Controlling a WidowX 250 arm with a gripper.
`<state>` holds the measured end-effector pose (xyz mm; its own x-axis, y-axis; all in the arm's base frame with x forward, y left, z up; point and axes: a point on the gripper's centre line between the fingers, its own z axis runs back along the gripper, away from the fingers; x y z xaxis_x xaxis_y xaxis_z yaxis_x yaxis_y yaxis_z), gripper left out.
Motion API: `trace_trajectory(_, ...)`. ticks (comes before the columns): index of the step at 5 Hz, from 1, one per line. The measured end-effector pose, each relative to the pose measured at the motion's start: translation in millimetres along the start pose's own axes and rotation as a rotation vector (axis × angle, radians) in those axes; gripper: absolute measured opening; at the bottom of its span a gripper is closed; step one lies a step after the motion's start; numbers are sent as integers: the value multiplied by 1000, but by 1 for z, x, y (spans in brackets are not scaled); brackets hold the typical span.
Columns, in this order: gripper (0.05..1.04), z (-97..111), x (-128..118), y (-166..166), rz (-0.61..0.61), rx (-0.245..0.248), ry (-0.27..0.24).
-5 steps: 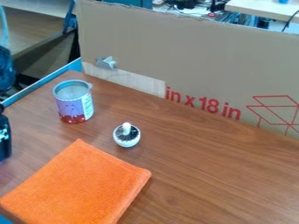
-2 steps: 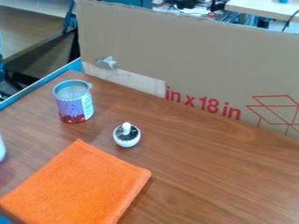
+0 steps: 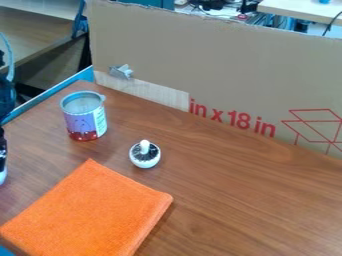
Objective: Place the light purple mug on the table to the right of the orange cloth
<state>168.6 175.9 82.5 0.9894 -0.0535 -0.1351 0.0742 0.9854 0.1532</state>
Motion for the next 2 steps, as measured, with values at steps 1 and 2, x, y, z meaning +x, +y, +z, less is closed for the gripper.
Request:
trace_trajectory(1,1001,-8,4,2,-1,3,3)
trace_trajectory(2,1001,-15,9,3,-18,0,-1)
